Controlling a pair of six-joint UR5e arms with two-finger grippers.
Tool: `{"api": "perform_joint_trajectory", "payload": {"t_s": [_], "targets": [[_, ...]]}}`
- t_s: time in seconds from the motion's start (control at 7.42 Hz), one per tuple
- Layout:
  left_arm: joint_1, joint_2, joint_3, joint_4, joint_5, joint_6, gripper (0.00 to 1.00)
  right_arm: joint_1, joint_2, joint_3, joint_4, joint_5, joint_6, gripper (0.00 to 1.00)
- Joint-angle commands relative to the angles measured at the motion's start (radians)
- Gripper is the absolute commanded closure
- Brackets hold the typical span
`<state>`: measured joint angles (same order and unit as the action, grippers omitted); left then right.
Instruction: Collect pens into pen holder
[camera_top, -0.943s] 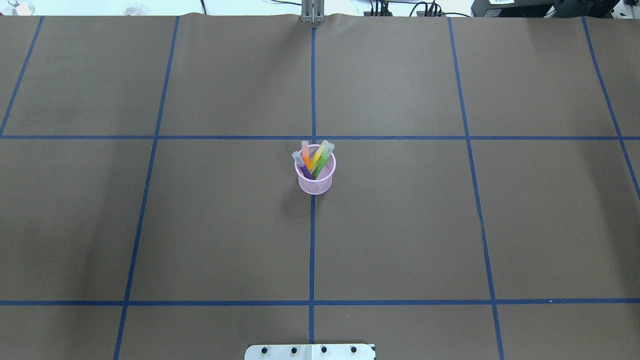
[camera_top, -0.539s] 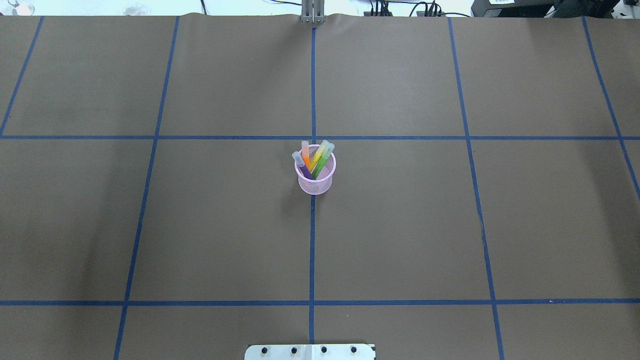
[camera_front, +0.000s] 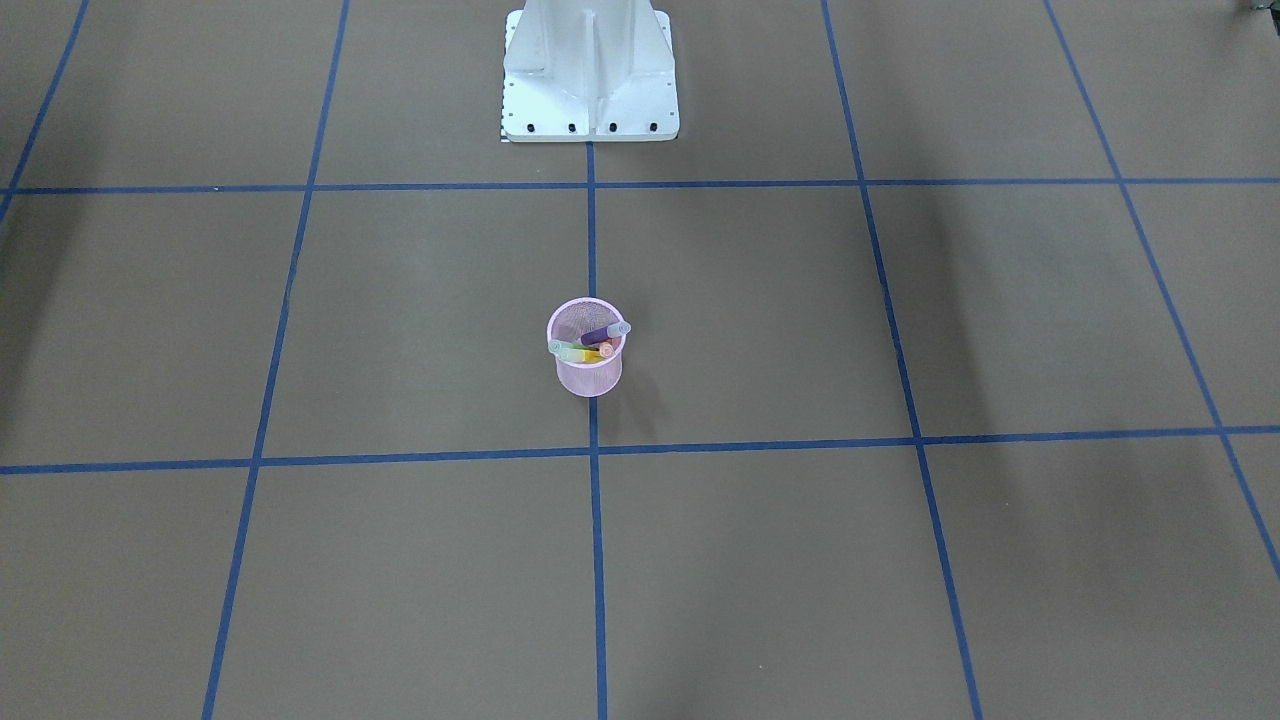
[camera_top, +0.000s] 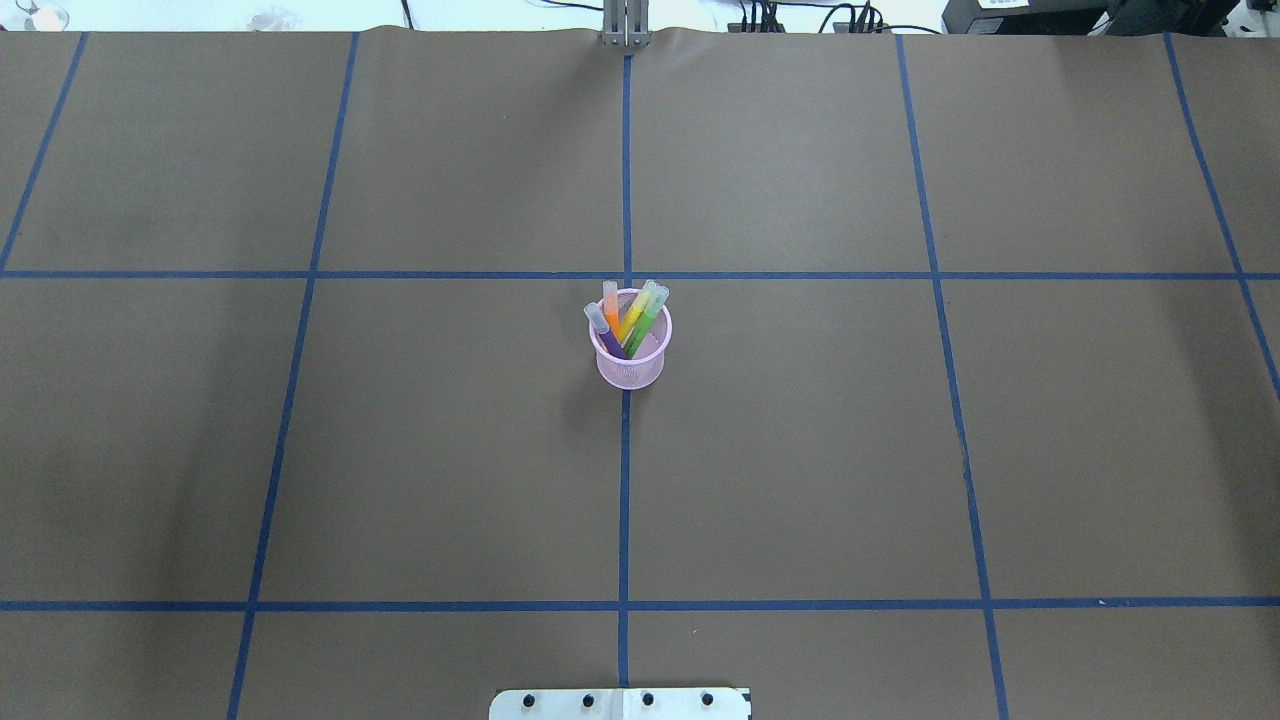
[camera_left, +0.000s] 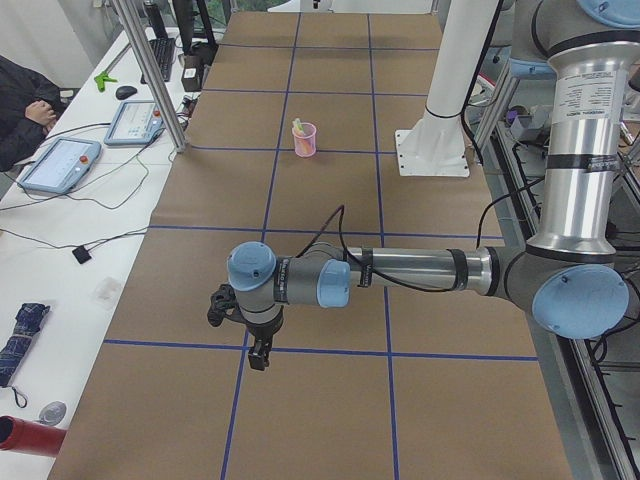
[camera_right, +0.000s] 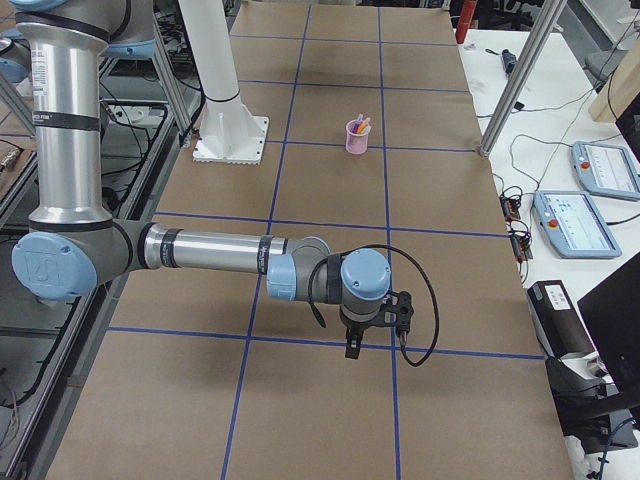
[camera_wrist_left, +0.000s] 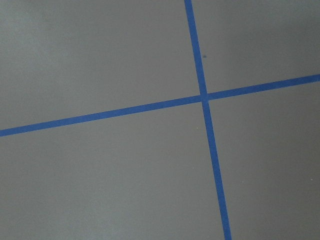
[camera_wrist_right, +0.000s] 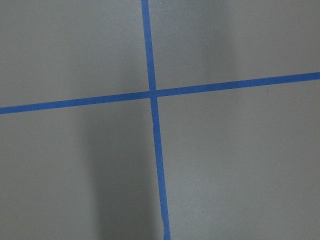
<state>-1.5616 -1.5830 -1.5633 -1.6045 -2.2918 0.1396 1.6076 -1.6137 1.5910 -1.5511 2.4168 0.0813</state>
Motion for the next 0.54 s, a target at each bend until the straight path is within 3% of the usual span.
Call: {"api": "perform_joint_trajectory", "payload": {"t_s": [0.0,0.4], "targets": [[0.000,-0.002,0.000,0.000,0.000,0.000,0.00,0.000,0.002,0.003,0.000,-0.002,-0.002,0.00],[0.000,0.000,0.000,0.000,0.000,-0.002,0.00,0.000,0.003,0.004,0.000,-0.011,-0.002,0.00]]}}
